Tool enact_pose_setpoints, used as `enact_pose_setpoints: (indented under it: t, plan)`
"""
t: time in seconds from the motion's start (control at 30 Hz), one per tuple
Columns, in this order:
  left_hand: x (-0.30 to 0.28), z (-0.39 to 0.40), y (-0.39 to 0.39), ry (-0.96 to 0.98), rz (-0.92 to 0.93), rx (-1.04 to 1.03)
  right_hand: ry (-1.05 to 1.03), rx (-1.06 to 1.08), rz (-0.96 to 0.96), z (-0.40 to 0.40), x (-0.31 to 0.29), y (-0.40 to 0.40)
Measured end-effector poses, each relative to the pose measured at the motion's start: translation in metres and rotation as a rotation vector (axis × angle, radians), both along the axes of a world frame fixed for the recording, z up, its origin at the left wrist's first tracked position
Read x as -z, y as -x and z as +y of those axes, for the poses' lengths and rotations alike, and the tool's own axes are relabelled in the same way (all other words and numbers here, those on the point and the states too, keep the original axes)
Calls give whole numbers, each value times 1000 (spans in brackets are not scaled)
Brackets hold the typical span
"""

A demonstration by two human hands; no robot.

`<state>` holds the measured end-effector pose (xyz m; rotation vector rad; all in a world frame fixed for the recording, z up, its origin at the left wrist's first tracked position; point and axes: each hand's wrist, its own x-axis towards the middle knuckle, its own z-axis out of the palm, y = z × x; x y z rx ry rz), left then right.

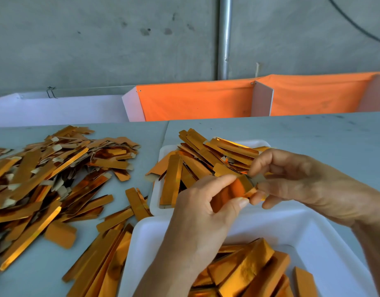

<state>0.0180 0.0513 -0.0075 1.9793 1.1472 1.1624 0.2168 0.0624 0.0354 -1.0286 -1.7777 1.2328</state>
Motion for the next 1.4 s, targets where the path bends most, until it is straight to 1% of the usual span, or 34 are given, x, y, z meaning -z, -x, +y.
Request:
enact_pose_setpoints:
  t: [0.1, 0.27, 0.3, 0.33, 0.47, 0.53, 0.73, 0.83, 0.97, 1.07, 1.17, 1.3, 1.4]
  plan:
    - [0, -1, 0, -34, 44, 1, -16, 21, -36, 0, 0, 5]
    - [1, -2, -1, -59, 115, 3, -55, 71, -165, 3, 5, 9]
    - [1, -3, -2, -60, 120, 4, -55, 76, -162, 3, 5, 9]
    - [0, -3, -1, -61, 117, 6, -34, 68, -123, 3, 5, 9]
    - [-2, -3, 0, -65, 108, 2, 190, -38, 194, 5, 7, 3]
    - [-2, -3, 1, -65, 111, 5, 254, -68, 248, 7, 9, 1]
    - [-2, -3, 0, -71, 126, 29, 332, -51, 223, 8, 9, 5]
    - [-1, -3, -1, -82, 133, 38, 316, -47, 196, 8, 10, 4]
    - [-1, -4, 0, -88, 133, 33, 312, -66, 232, 8, 9, 3]
    - [-2, -4, 1, -90, 135, 38, 310, -75, 197, 7, 9, 4]
    - [-2, -3, 1, -86, 143, 38, 311, -63, 160, 7, 9, 4]
    - [-2, -4, 2, -63, 133, 25, 316, -31, 186, 7, 8, 3]
    - [-1, -4, 1, -56, 136, 27, 316, -11, 171, 7, 9, 4]
